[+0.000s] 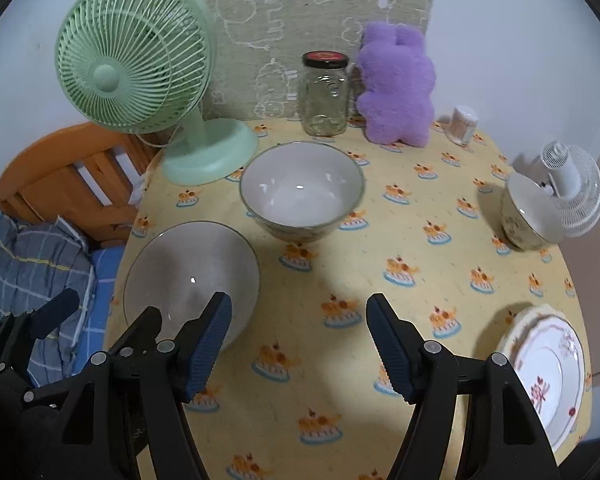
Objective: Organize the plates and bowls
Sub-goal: 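Move both grippers to the large grey bowl and grasp its rim, then carry the grey bowl with both grippers toward the plate stack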
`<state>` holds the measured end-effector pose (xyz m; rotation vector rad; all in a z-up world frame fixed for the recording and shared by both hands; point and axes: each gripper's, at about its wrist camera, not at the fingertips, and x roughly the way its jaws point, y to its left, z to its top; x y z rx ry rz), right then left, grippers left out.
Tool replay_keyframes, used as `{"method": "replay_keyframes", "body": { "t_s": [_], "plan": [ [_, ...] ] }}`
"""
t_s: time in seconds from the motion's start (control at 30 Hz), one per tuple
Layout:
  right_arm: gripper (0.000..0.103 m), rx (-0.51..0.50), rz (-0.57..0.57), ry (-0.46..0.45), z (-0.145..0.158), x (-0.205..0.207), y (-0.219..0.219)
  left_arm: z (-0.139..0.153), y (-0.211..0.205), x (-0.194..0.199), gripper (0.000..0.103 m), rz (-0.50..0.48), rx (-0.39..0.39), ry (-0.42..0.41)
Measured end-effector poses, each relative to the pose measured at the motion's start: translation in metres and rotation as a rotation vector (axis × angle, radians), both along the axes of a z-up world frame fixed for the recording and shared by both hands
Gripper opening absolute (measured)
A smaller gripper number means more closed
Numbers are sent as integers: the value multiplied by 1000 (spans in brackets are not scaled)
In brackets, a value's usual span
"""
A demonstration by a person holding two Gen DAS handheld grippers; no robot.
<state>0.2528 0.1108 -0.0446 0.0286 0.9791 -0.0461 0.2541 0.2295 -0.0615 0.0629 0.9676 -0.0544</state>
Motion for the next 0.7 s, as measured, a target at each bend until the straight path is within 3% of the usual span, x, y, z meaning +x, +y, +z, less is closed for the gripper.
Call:
{"method": "replay_keyframes", "body": {
  "t_s": [0.17, 0.23, 0.4, 0.47, 0.53, 0.7],
  "plan": [
    [70, 5, 7, 24, -16, 24, 11, -17, 4, 21, 62, -14, -6, 37],
    [57, 12, 5, 41, -24, 31, 13, -24, 7, 27, 54, -14, -5, 57],
    [39, 39, -7, 84, -41, 44, 15, -40, 10, 37, 36, -19, -19, 101],
    [32, 51, -6, 104, -47, 47, 17, -43, 9, 38, 33, -24, -28, 110],
    [17, 61, -6, 127, -52, 50, 18, -46, 7, 40, 30, -30, -30, 121],
    [14, 37, 4, 136, -55, 52, 23, -46, 4, 41, 29, -34, -20, 126]
  ]
}}
